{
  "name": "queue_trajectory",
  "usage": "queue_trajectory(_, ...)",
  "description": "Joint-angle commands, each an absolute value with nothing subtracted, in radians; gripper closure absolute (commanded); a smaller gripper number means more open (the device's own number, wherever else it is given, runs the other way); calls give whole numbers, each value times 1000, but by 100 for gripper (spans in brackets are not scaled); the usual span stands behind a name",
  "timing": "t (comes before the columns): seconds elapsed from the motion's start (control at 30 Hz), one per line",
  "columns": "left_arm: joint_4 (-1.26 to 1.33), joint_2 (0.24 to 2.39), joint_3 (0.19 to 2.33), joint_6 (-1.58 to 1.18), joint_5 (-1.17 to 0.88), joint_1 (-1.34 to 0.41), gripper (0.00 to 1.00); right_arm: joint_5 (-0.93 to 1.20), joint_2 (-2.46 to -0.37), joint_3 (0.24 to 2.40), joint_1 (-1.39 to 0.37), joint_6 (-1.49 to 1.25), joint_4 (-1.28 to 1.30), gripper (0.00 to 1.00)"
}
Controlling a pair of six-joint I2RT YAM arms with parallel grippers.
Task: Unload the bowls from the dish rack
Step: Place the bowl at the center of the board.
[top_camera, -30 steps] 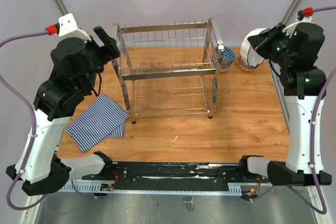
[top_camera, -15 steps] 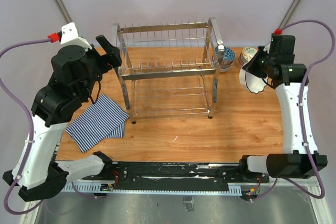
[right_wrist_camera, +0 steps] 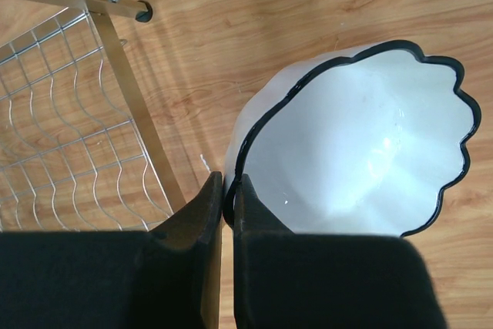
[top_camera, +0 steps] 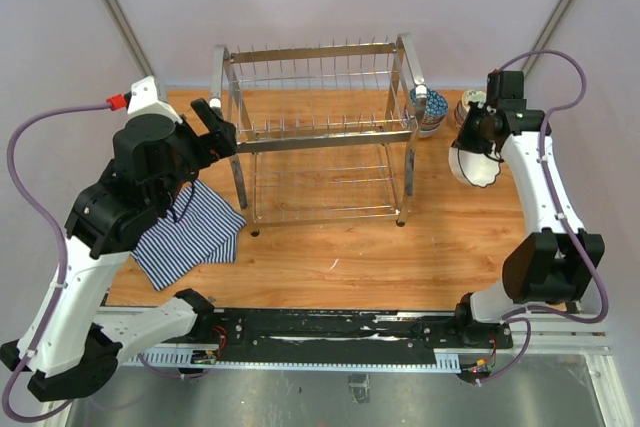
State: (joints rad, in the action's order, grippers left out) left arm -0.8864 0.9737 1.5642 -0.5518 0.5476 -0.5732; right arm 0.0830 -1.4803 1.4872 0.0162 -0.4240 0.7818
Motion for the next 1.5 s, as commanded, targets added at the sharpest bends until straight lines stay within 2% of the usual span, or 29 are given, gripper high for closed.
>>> queue_trajectory(0.0,-897,931,1510,-615,521,-568,0,56,-1540,1493,29,-371,678,99)
queue_trajectory(0.57,-943,870,1400,-681,501,-568,0,-8,-1783,1528,28,-322,651,99)
queue_trajectory(1.27,-915,862,1360,-668,474,-568,0,-6,-1868,1420,-45,-338,634,99)
queue_trajectory(1.47,-913,858,1358,-669,474,-568,0,-12,-1869,1394,-67,-339,635,81)
